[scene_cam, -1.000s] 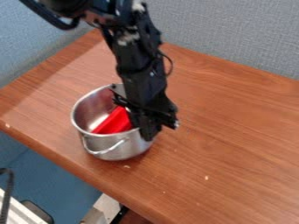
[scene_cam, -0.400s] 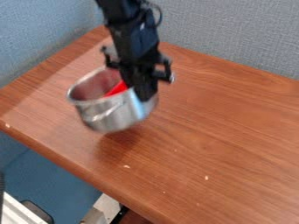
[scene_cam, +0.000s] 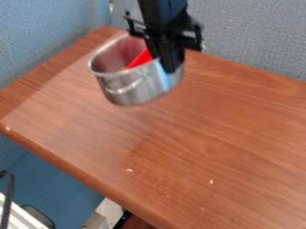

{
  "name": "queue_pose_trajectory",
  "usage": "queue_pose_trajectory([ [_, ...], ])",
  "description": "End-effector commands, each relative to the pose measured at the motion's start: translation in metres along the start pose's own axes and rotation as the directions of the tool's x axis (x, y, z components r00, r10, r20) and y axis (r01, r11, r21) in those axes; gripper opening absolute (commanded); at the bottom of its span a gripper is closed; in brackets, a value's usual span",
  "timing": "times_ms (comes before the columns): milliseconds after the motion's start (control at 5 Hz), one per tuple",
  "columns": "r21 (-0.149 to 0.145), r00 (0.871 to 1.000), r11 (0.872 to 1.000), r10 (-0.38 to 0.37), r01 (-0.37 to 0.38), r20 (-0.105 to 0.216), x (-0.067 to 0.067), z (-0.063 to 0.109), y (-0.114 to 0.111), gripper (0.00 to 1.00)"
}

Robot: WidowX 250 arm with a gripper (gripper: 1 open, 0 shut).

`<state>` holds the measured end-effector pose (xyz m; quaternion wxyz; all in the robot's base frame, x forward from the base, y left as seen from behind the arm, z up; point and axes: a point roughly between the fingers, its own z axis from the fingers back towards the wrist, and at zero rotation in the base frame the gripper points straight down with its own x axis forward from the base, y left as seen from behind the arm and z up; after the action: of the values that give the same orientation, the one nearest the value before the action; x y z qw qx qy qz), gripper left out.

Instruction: Move the red object from the metal pot to the table

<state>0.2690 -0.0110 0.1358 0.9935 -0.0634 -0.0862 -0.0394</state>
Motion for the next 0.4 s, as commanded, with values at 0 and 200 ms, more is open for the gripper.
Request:
queue_pose_trajectory([
  [0, 0.008, 1.000, 1.000, 0.007, -0.007, 0.013, -0.003, -0.003, -0.017, 0.00],
  [200, -0.008, 0.996, 0.997, 0.072, -0.071, 0.058, 0.006, 0.013, 0.003, 0.00],
])
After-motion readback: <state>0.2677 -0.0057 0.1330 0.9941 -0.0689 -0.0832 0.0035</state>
